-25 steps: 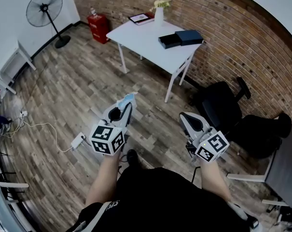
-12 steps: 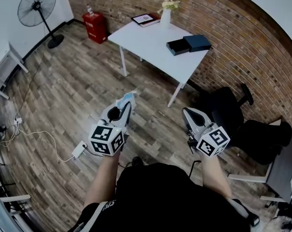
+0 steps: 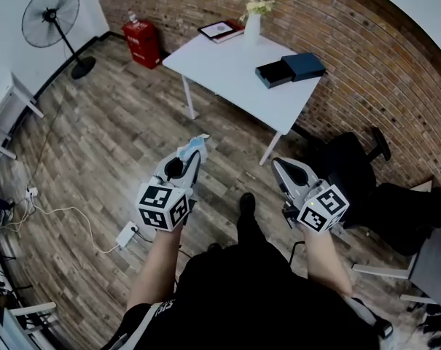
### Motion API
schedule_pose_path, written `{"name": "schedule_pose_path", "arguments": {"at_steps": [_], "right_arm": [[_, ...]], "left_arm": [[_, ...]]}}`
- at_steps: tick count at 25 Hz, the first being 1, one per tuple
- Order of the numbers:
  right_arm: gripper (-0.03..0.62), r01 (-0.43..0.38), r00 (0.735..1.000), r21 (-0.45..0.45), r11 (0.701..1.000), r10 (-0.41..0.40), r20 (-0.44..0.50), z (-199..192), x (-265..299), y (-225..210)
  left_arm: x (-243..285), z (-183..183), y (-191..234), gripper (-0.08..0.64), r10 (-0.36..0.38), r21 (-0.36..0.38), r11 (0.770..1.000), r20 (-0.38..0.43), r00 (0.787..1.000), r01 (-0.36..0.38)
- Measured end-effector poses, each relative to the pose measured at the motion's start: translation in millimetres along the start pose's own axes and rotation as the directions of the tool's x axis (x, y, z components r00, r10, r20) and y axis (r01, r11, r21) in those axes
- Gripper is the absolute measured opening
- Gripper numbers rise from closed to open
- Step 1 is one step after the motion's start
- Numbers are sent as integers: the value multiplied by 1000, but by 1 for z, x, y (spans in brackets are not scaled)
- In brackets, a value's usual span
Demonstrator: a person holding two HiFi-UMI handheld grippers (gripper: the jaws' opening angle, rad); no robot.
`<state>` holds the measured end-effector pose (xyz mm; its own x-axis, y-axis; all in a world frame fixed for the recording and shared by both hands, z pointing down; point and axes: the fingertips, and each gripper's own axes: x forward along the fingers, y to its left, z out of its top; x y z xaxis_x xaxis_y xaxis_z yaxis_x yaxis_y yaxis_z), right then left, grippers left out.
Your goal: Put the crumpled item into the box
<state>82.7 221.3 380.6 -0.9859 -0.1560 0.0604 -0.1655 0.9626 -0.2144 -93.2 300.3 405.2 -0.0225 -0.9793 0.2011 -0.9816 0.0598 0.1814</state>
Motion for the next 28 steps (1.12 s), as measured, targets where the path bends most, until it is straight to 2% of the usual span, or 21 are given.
{"name": "schedule_pose_path", "arguments": {"at_steps": [5,11,14,17,22,28], "right_arm": [[-5,-37,999,16,999,36,16,9,24,-58],[-5,6,1000,5,1000,-6,23,31,44,-175],[-5,22,999,49,999,-24,30,34,51,-215],[-5,-2,999,94,996,-1,32,32,63,-235],[-5,-58,998,95,994,59,-10,24,75,-257],[-5,-13,1000,110,994,12,9,35,72,-293]], "left_arm": [[67,9,10,67,9,16,1000,-26,1000,-9],[167,36,17,67,-11,45,999,-54,998,14],[208,39,20,67,-14,33,999,-83,996,17],[241,51,23,67,-5,37,999,-85,996,9],[292,66,17,67,-14,41,999,-70,997,17],[337,70,11,67,-55,44,997,-87,995,59]]}}
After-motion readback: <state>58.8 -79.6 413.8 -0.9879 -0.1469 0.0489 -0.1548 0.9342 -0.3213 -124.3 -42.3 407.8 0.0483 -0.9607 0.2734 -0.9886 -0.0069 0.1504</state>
